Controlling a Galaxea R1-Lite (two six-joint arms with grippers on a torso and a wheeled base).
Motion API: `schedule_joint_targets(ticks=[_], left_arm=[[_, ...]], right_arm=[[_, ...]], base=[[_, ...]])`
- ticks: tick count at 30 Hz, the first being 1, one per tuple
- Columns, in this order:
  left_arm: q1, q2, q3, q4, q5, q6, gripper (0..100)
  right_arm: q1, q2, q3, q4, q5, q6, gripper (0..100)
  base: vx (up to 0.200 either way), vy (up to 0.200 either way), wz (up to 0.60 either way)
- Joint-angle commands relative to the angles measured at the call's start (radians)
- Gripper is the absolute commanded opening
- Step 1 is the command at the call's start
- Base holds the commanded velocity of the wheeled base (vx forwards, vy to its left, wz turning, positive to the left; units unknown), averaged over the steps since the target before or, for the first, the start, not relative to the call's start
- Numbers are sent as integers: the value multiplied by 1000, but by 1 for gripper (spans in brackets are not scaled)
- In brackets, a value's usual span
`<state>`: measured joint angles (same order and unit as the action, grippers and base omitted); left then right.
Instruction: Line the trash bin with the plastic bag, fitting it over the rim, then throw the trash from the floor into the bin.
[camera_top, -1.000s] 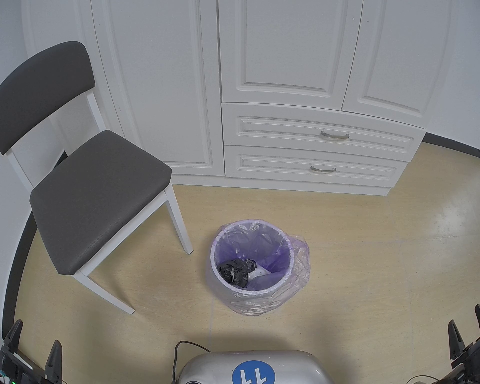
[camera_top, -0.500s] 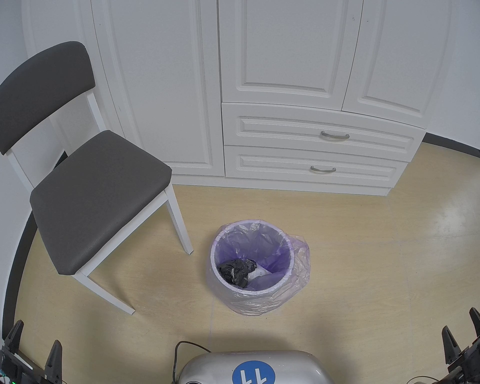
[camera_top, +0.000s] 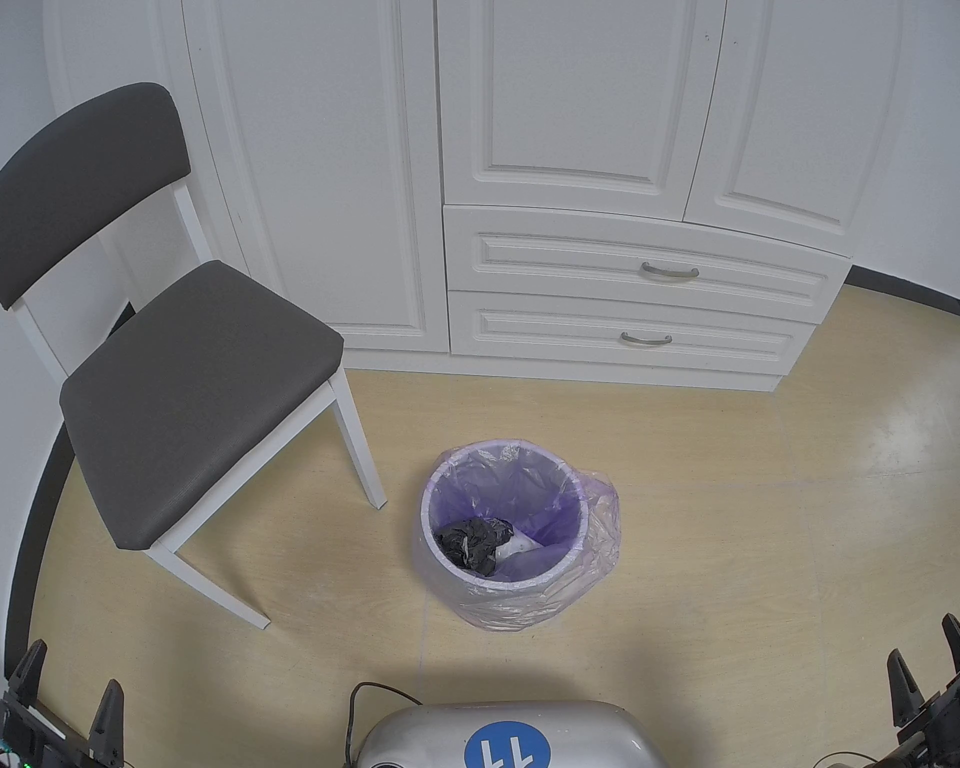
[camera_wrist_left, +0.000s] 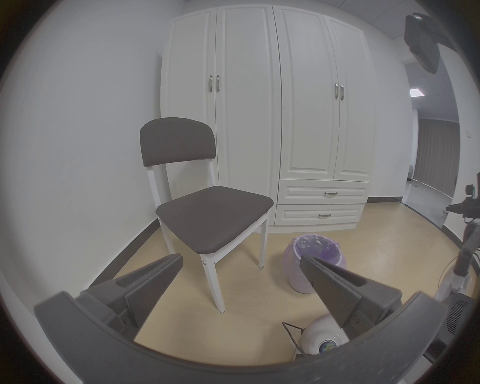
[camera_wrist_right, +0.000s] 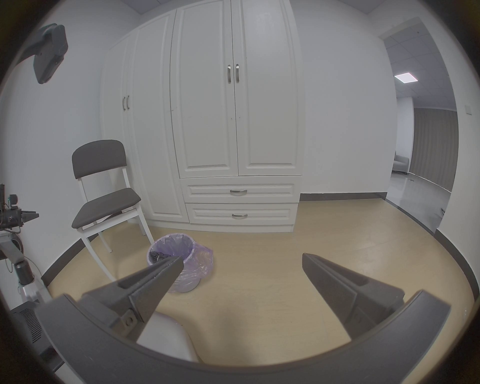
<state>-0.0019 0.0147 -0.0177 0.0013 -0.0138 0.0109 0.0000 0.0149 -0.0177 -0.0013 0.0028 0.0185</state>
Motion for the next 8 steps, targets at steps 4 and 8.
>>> schedule_joint_targets(ticks=[4, 8], left_arm=[[0, -15, 16, 0, 0, 0, 100], [0, -15, 16, 0, 0, 8, 100]], right_arm=[[0, -15, 16, 0, 0, 1, 100], [0, -15, 16, 0, 0, 0, 100]], base=[[0, 0, 0], [0, 0, 0]])
